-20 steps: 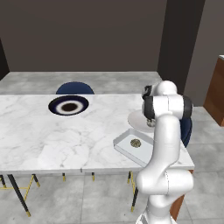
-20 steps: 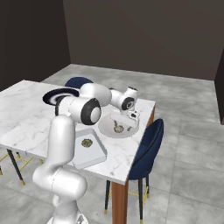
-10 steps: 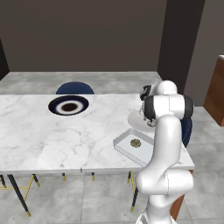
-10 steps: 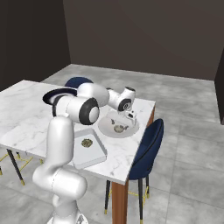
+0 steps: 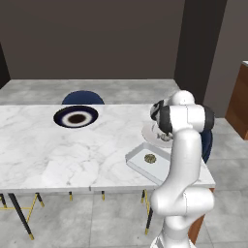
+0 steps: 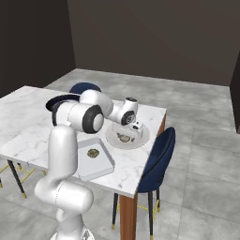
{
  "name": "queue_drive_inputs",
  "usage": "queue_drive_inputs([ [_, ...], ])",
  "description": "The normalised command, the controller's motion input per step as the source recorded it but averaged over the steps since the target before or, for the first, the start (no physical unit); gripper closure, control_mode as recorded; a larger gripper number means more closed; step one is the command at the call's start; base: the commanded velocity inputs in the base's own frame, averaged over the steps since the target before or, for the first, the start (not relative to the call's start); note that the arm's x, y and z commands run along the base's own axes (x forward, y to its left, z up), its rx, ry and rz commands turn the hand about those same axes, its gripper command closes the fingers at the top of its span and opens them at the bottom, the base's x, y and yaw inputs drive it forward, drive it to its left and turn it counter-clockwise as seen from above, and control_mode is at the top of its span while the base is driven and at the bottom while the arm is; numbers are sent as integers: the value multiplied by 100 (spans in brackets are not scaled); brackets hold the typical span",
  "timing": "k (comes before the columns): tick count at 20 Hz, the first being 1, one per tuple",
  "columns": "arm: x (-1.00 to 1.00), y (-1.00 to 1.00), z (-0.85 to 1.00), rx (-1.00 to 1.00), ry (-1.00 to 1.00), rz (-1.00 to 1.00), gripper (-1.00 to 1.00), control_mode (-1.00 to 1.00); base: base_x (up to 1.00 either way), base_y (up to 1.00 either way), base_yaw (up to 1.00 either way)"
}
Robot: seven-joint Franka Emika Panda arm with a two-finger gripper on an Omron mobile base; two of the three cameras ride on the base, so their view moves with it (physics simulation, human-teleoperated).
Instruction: Place two dumplings into each of the tupperware containers and then place the containers in the fridge.
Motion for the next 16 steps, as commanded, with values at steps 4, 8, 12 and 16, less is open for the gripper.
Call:
queue_drive_inputs([
  [4,-9,0,-33,-3,-3,-2,100,-100,0,0,0],
  [8,-67,0,36,2,0,-13,100,-100,0,0,0],
  [12,-71,9,97,0,0,-12,100,-100,0,0,0],
  [16,-98,0,100,0,0,-4,100,-100,0,0,0],
])
